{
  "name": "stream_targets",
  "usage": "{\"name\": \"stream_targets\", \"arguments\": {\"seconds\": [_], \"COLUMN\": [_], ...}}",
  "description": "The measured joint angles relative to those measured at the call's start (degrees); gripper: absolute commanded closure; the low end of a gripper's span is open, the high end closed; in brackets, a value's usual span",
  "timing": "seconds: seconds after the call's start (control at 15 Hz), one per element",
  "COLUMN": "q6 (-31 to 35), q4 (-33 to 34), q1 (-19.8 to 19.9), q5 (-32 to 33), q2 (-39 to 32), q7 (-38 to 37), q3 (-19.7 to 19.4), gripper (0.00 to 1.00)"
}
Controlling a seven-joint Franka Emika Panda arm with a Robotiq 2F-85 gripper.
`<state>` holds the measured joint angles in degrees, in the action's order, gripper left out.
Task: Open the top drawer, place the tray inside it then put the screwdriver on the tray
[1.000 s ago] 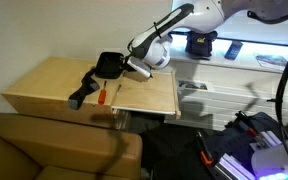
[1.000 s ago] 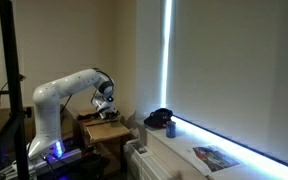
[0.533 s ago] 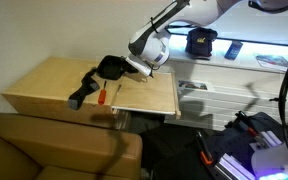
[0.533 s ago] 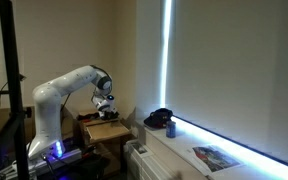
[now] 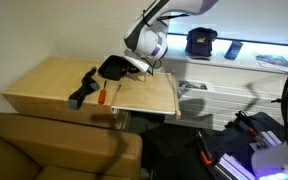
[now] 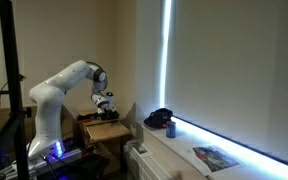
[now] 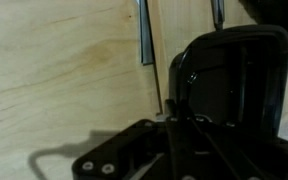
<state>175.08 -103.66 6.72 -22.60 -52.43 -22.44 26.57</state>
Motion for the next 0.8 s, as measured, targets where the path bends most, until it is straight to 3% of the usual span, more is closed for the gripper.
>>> {"name": "stream_targets", "arguments": {"seconds": [0.4,0.8], "q6": [-9.6,-23.3], "q4": [0.1,0.7], "q1": [-10.0,-18.9], "q5": [-7.2,-6.2], "q2": [4.9,8.2], "q7": [-13.3,-34.2], "q3": [-10.3,-20.9], "gripper": [0.99,0.99]}}
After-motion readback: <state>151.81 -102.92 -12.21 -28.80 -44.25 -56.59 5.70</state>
